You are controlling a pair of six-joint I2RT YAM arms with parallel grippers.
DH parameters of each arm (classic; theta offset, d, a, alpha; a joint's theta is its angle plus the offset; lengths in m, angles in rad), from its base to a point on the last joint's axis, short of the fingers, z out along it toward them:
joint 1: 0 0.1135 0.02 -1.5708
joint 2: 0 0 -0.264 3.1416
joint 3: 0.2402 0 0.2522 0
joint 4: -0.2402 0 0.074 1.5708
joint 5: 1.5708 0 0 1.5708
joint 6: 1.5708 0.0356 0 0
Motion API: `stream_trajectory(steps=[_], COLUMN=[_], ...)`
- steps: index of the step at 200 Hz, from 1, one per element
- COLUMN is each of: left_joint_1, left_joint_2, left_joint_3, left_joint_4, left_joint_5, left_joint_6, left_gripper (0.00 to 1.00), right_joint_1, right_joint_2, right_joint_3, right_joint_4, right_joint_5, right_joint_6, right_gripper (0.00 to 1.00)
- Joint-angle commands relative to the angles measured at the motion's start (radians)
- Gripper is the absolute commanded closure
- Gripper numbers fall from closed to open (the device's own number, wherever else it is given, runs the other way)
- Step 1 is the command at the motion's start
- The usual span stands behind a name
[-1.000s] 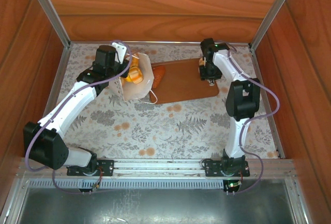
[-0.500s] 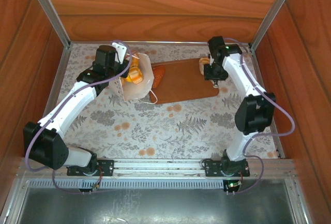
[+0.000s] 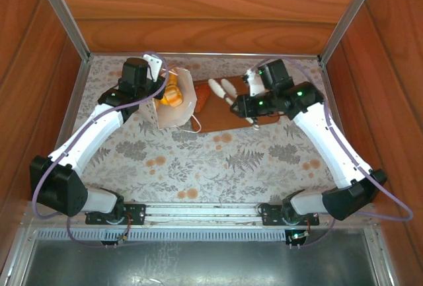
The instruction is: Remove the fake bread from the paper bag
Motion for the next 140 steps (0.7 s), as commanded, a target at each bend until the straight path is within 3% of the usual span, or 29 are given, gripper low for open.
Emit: stream_trajectory(steps=[1, 66, 140], left_joint_1=[-0.005, -0.005, -0.005], left_joint_2=[-0.009, -0.014, -0.024], left_joint_3=[0.023, 0.021, 0.009], left_joint_4=[0.002, 0.001, 0.001], left_joint_5=[0.003, 0.005, 0.007], left_joint_6=[-0.008, -0.015, -0.01], left_gripper=[1.0, 1.0, 1.0], right_joint_1=[0.071, 0.239, 0.256], right_joint_2=[0.011, 0.217, 0.505], right_joint_3=[-0.001, 0.166, 0.442], right_joint_4=[0.044, -0.016, -0.136], right_joint_5=[-0.033, 0.052, 0.163], right_joint_6=[0.021, -0.03, -0.045], right_gripper=[0.51, 0.52, 0.52])
